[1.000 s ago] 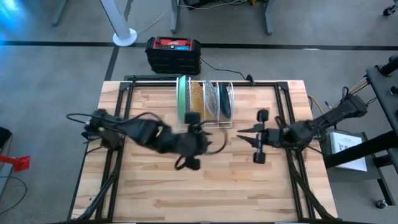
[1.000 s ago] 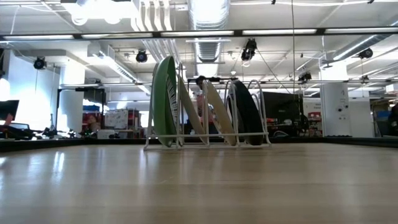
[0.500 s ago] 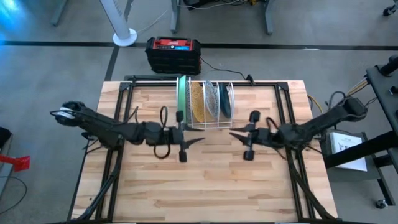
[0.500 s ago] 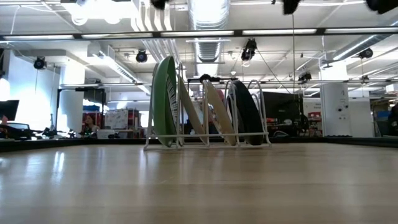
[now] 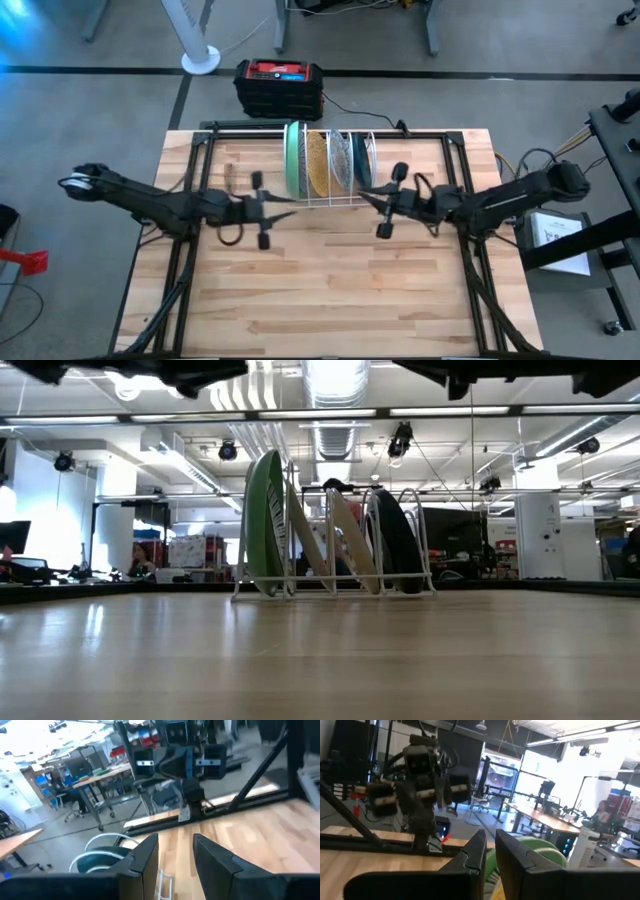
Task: Sort dishes
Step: Return to Home Position
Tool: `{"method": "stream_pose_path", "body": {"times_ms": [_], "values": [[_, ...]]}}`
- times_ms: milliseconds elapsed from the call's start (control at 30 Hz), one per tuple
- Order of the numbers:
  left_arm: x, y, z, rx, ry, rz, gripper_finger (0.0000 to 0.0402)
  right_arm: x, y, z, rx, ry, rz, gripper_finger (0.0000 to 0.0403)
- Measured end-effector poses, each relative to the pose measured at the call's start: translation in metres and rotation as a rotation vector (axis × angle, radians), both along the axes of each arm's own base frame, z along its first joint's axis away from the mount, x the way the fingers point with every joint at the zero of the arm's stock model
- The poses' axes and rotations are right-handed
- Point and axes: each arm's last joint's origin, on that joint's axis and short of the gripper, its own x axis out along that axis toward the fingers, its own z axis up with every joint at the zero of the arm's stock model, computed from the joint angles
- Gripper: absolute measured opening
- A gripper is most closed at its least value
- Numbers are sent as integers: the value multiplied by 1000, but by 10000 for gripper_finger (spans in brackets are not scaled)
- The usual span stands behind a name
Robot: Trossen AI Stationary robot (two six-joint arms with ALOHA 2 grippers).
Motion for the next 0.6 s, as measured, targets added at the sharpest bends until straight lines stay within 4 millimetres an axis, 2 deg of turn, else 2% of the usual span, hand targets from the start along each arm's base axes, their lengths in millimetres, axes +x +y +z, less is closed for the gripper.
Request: {"method": "stream_pose_path", "body": {"times_ms": [200,367,600], "values": [[-42,9,-15,-49,-58,13,95,-37,-6,-4,18,-31,1,29],[-60,13,-28,-39,-41,41,78,-65,-10,-20,34,-45,2,24],[-77,17,-50,-58,-19,68,77,-89,-14,-45,51,-53,6,21]]}}
